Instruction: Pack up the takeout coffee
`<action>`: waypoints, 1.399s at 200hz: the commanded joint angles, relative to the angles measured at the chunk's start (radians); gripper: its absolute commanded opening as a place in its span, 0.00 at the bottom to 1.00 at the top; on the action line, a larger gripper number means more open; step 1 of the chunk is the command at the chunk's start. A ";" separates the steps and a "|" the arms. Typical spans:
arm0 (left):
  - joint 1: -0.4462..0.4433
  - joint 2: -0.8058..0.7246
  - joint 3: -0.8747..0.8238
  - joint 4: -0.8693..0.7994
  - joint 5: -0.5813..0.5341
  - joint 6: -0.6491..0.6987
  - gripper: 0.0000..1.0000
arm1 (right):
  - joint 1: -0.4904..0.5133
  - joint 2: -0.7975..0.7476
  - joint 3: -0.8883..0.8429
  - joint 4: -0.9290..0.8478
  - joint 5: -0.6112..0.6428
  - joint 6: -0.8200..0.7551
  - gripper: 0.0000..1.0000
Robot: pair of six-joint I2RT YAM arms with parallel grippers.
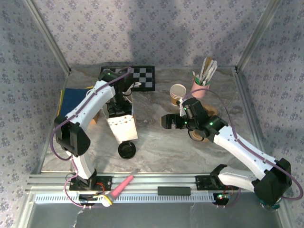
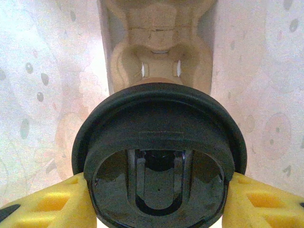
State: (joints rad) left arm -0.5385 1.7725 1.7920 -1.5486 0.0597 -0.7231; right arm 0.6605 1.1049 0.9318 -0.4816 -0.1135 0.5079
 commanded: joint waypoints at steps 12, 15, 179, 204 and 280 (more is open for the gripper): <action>0.005 -0.016 0.026 -0.015 0.009 0.018 0.51 | -0.008 -0.005 0.006 -0.007 -0.003 0.009 1.00; 0.005 -0.015 0.026 -0.015 0.008 0.018 0.51 | -0.007 -0.005 0.006 -0.007 -0.003 0.008 1.00; 0.005 -0.006 0.037 -0.018 -0.006 0.026 0.51 | -0.014 0.003 0.005 -0.005 -0.008 0.011 1.00; 0.006 -0.007 0.035 -0.015 -0.005 0.026 0.51 | -0.013 0.001 0.002 -0.005 -0.008 0.012 1.00; 0.005 -0.005 0.040 -0.002 -0.014 0.030 0.50 | -0.014 -0.007 -0.003 -0.006 -0.005 0.016 1.00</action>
State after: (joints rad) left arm -0.5385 1.7729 1.8053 -1.5433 0.0586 -0.7074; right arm 0.6521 1.1069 0.9318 -0.4816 -0.1135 0.5083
